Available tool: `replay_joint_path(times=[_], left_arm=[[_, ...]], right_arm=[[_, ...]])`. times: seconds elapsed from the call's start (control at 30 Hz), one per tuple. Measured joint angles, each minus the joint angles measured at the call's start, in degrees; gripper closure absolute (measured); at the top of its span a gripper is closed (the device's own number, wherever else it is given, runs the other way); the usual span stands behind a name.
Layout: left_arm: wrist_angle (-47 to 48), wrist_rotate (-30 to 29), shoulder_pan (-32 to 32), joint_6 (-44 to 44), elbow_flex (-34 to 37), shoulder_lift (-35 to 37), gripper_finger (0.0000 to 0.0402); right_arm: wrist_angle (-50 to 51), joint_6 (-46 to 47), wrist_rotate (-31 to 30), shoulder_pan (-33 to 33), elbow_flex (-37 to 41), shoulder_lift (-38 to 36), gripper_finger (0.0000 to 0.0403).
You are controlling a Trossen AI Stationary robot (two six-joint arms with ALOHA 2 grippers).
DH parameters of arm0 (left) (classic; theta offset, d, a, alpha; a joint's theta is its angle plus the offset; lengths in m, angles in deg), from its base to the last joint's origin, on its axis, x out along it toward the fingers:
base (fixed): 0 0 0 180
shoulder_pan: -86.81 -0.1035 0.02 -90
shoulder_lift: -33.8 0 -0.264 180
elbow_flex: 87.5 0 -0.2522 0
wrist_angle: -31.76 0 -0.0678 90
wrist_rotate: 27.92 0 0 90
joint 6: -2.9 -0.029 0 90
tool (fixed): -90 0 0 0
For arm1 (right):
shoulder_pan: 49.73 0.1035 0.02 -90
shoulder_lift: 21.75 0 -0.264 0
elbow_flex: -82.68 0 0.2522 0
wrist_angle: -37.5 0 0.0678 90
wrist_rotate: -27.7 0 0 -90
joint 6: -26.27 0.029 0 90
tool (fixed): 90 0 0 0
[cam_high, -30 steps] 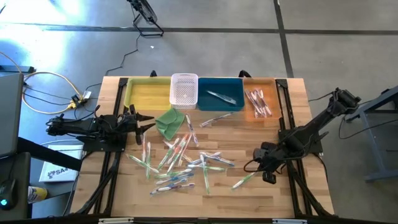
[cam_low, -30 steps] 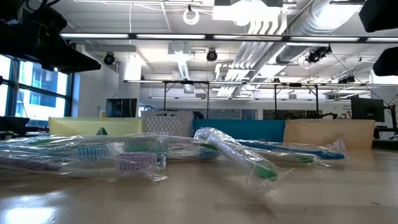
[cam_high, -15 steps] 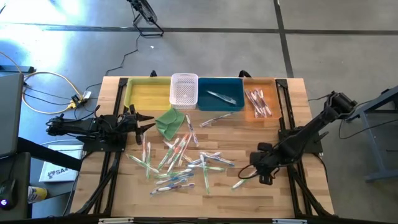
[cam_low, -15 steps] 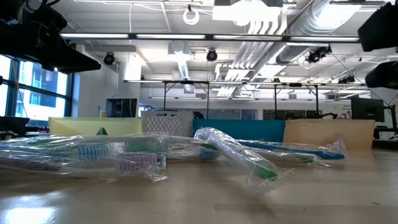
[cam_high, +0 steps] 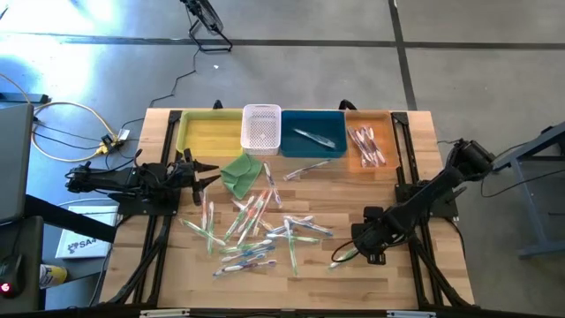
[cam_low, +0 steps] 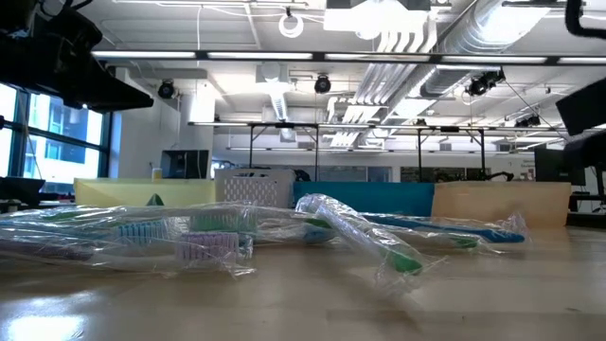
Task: Pick & Place Toothbrushes
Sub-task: Put the green toothbrush into the white bin
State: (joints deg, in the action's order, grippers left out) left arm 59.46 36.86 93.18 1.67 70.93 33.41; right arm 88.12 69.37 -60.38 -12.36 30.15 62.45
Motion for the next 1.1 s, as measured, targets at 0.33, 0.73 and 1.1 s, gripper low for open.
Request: replay_joint_path(times=[0.33, 0.73, 1.1], left_arm=[[0.0, 0.0, 0.0, 0.0, 0.0, 0.0, 0.0265], [1.6, 0.0, 0.0, 0.0, 0.0, 0.0, 0.0265], [1.7, 0.0, 0.0, 0.0, 0.0, 0.0, 0.0265]], right_arm=[[0.3, -1.3, -3.4, 1.5, -0.2, 2.5, 0.0244], [1.1, -2.3, -3.8, 1.4, -0.1, 2.6, 0.0383], [2.3, 0.5, 0.4, 1.1, 0.4, -1.3, 0.0393]])
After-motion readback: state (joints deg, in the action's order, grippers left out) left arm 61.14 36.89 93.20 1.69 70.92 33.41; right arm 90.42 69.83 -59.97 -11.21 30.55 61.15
